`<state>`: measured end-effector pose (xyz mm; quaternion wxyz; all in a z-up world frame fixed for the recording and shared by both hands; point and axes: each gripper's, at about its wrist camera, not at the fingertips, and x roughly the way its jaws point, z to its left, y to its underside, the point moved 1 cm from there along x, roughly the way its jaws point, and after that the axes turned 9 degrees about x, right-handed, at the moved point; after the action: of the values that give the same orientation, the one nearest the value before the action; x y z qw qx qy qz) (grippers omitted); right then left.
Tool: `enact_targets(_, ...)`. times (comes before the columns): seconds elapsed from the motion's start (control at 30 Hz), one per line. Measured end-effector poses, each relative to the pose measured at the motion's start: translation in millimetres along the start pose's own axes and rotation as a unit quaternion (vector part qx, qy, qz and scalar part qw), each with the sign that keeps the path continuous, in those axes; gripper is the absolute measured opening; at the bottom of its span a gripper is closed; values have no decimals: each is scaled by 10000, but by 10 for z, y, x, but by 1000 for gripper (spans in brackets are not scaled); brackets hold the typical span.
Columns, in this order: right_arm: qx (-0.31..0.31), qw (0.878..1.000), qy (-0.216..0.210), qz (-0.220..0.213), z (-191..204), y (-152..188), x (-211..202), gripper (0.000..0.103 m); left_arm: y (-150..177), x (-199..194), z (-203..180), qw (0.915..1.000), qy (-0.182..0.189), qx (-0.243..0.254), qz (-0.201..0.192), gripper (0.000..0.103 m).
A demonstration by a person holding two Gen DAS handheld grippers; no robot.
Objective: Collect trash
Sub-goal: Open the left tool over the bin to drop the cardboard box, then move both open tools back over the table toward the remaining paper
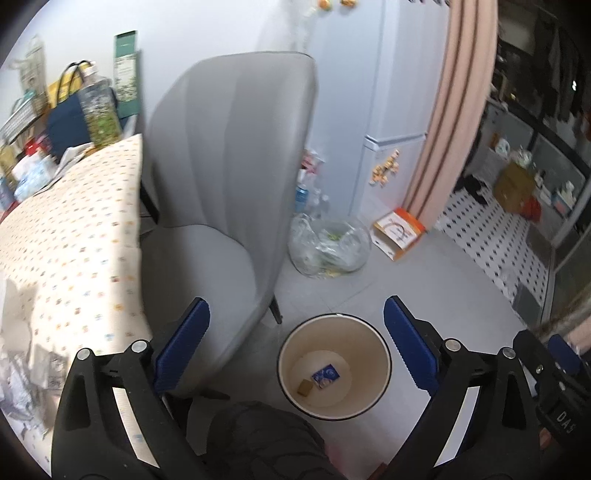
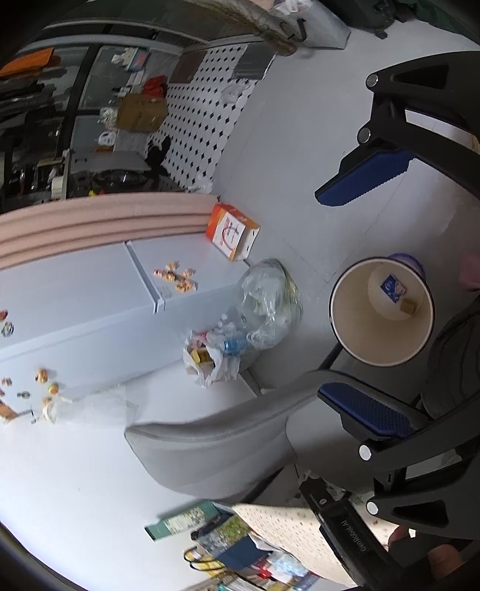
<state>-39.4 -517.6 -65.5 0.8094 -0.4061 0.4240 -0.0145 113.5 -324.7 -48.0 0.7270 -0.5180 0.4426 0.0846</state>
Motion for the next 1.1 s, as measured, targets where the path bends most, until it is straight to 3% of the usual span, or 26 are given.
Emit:
enact_targets(0.4, -559, 9968, -552, -147, 613, 158, -359, 95, 211, -640, 707, 9964, -463, -531, -477, 96)
enact_targets(0.83, -1305, 9858, -941, -485, 1475, 464, -913, 95, 614, -1291, 1603, 9829, -722, -1352, -1021, 97)
enact_targets(1.1, -1593, 9791, -1147, -527, 1866, 662, -1135, 95, 856, -1529, 1992, 9753, -871, -1677, -1145, 97)
